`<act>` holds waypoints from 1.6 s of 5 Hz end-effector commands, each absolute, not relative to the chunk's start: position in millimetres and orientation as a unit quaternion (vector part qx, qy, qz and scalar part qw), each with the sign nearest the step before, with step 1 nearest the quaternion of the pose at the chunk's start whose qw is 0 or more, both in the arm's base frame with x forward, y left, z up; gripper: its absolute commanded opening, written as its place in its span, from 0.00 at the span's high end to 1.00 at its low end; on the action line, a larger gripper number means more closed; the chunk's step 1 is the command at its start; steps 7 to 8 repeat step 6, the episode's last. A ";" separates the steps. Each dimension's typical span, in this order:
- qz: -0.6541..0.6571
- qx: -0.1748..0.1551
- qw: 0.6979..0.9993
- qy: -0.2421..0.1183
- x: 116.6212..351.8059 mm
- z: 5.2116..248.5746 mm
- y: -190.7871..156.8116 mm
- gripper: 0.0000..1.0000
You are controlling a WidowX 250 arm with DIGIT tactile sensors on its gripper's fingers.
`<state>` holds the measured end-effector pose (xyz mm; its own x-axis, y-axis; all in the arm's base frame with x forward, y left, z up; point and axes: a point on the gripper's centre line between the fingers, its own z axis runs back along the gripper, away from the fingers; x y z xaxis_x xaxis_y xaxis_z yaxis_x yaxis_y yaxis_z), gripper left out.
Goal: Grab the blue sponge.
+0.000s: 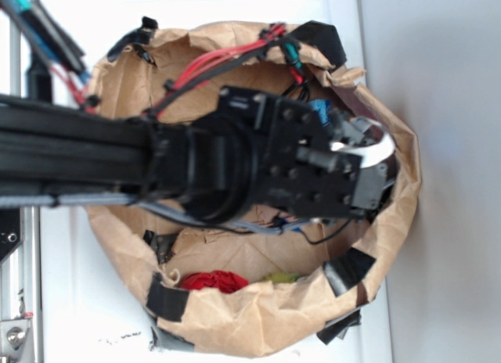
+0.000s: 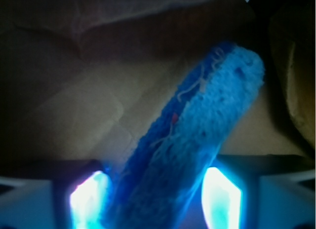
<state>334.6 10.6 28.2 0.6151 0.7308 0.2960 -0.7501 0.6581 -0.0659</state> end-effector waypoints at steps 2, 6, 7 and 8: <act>0.358 -0.011 0.919 -0.164 299.9 81.5 8.5 1.00; 0.188 -0.032 0.981 -0.031 241.8 168.3 10.7 1.00; 0.188 -0.032 0.981 -0.031 241.8 168.3 10.7 1.00; 0.188 -0.032 0.981 -0.031 241.8 168.3 10.7 1.00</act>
